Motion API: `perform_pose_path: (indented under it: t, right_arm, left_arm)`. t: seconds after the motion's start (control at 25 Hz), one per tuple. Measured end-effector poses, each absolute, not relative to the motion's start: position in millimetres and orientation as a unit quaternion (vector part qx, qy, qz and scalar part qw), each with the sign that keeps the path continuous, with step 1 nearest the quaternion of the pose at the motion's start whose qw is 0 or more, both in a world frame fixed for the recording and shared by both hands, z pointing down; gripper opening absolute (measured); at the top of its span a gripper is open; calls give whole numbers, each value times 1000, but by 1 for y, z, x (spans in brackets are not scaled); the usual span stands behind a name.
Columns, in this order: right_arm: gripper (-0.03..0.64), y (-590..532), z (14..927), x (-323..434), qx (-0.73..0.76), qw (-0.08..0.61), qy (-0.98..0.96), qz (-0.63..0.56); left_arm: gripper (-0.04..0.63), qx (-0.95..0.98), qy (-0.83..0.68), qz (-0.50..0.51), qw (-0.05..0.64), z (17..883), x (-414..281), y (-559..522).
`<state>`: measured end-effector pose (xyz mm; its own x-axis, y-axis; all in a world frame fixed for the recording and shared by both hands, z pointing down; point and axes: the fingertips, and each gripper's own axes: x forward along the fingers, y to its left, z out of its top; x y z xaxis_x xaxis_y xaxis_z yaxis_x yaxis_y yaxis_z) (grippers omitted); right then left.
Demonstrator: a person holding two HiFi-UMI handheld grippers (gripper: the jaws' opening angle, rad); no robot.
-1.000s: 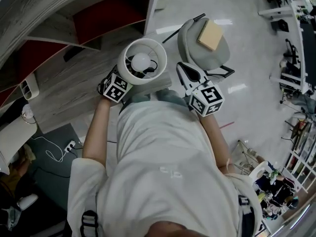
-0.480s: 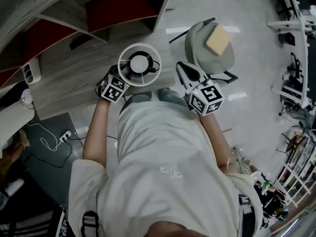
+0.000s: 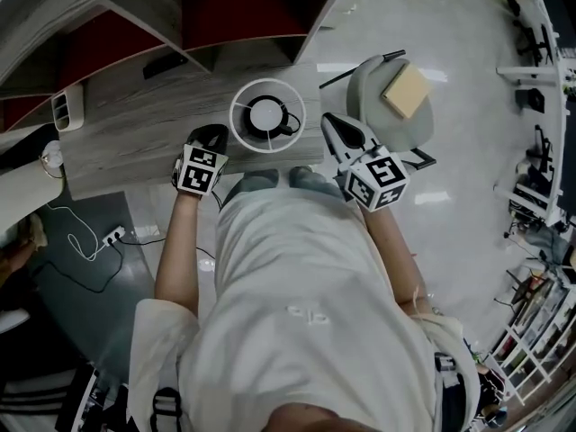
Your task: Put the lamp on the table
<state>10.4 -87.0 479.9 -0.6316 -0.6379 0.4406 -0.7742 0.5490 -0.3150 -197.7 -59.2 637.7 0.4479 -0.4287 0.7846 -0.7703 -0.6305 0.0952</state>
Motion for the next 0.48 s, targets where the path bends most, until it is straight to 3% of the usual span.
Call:
perform_pose_path:
  t: [0.48]
  right_arm:
    - [29,-102,432,4,384,106,-893,209]
  left_arm:
    - [15,805,-528,180,202,496,-234,-82]
